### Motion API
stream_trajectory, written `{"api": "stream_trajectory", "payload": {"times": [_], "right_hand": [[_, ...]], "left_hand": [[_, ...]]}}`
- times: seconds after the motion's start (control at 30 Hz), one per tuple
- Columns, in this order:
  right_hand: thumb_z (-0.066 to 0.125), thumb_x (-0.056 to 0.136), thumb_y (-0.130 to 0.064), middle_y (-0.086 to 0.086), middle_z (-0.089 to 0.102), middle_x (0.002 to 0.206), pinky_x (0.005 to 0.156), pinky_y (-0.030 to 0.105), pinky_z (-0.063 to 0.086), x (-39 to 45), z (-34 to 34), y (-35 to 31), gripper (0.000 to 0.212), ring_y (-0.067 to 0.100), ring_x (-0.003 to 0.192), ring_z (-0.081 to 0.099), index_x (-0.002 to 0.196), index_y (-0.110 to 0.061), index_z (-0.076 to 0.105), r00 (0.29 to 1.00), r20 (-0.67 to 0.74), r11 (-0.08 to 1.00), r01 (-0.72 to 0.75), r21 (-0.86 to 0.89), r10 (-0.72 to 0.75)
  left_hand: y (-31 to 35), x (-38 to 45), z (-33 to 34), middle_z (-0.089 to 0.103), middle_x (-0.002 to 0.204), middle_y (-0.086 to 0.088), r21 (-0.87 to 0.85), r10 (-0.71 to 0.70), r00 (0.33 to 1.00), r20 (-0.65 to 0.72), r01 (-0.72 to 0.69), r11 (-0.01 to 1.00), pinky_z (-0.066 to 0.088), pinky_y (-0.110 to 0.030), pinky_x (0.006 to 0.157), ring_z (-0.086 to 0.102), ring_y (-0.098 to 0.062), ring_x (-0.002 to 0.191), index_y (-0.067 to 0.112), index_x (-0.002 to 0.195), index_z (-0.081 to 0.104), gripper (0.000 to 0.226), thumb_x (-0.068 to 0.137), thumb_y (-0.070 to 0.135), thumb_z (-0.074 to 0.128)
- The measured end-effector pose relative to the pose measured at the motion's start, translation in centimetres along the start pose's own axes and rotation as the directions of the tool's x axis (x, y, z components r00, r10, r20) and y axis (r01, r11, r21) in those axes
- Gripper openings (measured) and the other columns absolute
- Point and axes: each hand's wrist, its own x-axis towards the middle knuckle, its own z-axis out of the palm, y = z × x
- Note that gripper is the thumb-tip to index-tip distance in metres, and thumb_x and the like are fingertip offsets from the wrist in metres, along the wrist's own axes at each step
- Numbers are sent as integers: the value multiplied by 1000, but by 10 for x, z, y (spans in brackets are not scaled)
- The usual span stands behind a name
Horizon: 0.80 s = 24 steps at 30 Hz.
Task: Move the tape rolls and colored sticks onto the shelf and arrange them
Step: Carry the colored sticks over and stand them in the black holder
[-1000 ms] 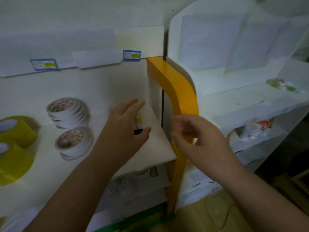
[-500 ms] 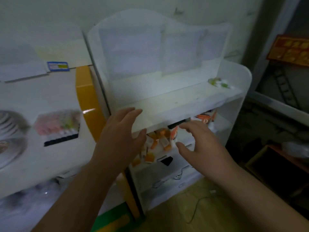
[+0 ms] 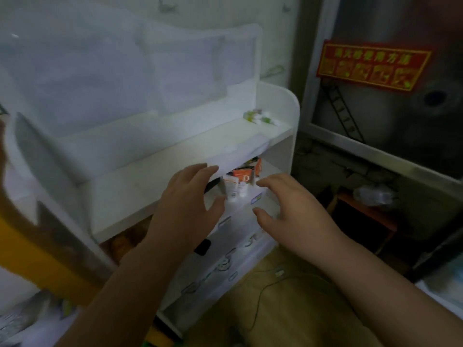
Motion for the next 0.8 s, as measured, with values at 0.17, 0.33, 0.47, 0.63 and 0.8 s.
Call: {"api": "stream_trajectory", "payload": {"times": [0.17,0.33,0.47,0.63,0.8], "right_hand": [[69,89,-31,-9,53,124,93,17,37,31,-11,32,43,10,116,51,129,-26,57,998,-29,996,-52,-70,50],[70,88,-31,-13,50,122,96,20,39,82,-9,56,44,10,115,50,130,-29,57,999,-22,995,-45,-85,43],[66,90,-35,-13,50,127,96,22,42,134,1,74,45,8,117,50,133,-30,55,998,-9,992,-61,-113,61],[66,91,-34,-11,51,131,98,24,43,188,11,94,46,9,119,50,134,-29,55,996,-27,988,-87,-128,84],[65,89,-37,-12,52,132,101,27,45,216,16,116,46,8,120,50,134,-29,57,989,-35,979,-148,-137,144]], "left_hand": [[6,49,34,50,140,3,-61,29,1000,9,-28,998,37,-37,108,41,-19,129,24,139,52,56,86,29,70],[-8,104,54,46,147,0,-59,42,999,21,-41,997,28,-32,109,38,-21,135,23,143,48,59,88,31,69],[-32,149,65,38,154,2,-13,9,997,81,-8,1000,29,-42,115,31,-20,141,29,147,41,66,88,39,67],[-57,204,76,33,156,7,-9,-19,994,104,20,1000,28,-40,118,29,-16,143,33,149,37,64,91,45,63],[-69,245,95,38,153,7,-33,-11,994,108,15,999,29,-35,115,36,-15,139,32,146,40,60,91,49,59]]}}
